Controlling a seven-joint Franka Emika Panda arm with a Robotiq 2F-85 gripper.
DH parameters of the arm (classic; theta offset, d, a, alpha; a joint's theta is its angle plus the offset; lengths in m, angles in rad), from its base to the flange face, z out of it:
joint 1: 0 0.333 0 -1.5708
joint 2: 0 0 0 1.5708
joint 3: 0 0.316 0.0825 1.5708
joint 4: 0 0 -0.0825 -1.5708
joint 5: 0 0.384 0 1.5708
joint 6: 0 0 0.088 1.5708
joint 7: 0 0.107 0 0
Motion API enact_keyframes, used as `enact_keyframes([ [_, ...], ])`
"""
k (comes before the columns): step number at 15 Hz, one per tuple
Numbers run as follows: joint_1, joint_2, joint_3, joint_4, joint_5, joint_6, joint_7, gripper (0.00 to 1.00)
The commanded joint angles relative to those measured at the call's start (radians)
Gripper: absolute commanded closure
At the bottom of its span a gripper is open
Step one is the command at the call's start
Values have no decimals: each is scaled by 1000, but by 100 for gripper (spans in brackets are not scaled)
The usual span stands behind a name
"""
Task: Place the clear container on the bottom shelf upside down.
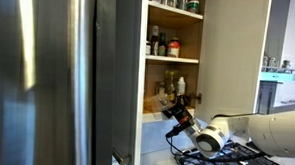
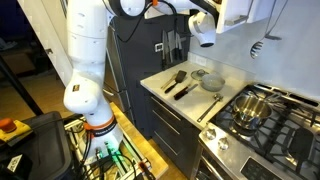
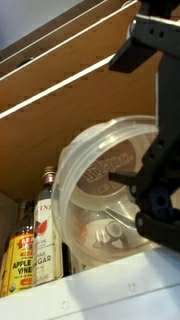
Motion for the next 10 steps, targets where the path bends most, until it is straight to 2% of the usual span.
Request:
enact_keyframes([
  [1, 156, -15, -182, -2, 29, -21, 26, 0],
  [3, 188, -20, -222, -1, 23, -17, 26, 0],
  [6, 197, -20, -231, -1, 21, -17, 25, 0],
  [10, 253, -36, -303, -2, -18, -3, 6, 0],
])
